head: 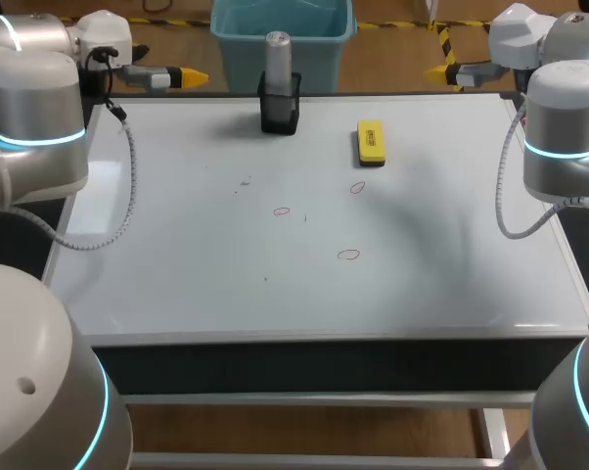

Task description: Pick up the inspection probe, press it on each red-marked spot on the whiteboard one by one, put down the probe, pick up the eraser, and wipe off all the red marks.

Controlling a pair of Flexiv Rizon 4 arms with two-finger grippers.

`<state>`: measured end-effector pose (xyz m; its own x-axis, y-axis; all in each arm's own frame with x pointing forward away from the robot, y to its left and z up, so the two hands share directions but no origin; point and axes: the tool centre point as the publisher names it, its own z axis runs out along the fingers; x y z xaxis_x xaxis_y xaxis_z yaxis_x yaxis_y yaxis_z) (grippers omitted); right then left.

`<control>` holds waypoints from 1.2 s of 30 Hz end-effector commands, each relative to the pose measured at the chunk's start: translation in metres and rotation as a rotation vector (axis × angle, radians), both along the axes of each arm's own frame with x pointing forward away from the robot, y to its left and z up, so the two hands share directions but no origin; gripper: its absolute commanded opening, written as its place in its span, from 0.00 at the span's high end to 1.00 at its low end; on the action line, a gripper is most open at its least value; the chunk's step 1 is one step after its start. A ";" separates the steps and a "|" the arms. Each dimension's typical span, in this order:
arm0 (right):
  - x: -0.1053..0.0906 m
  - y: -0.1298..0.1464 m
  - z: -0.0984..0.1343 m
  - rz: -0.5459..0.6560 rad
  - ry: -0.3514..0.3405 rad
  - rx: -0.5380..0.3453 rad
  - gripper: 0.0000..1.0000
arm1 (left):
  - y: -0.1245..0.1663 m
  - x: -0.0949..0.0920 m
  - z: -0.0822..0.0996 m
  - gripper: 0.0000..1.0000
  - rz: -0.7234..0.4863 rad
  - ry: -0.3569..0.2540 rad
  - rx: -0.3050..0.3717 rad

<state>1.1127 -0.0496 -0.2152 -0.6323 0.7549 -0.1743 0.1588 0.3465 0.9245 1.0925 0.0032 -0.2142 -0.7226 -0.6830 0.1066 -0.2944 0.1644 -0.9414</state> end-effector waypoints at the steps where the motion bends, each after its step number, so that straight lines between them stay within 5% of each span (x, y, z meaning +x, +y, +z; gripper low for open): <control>1: 0.000 0.000 0.000 0.000 -0.001 0.001 0.00 | -0.002 0.022 -0.007 0.00 -0.121 -0.042 -0.012; 7: 0.000 0.000 0.000 0.000 -0.001 0.001 0.00 | -0.019 0.039 -0.010 0.00 -0.278 -0.105 -0.010; 20: 0.000 0.000 0.000 0.000 -0.001 0.001 0.00 | -0.047 0.068 -0.019 0.00 -0.538 -0.228 -0.128; 36: 0.000 0.000 0.000 0.000 -0.001 0.001 0.00 | -0.104 0.095 -0.023 0.00 -0.675 -0.229 -0.182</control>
<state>1.1126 -0.0496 -0.2152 -0.6323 0.7549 -0.1743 0.1588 0.3465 0.9245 1.1769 -0.0928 -0.2318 -0.9836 -0.1762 -0.0387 0.0247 0.0807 -0.9964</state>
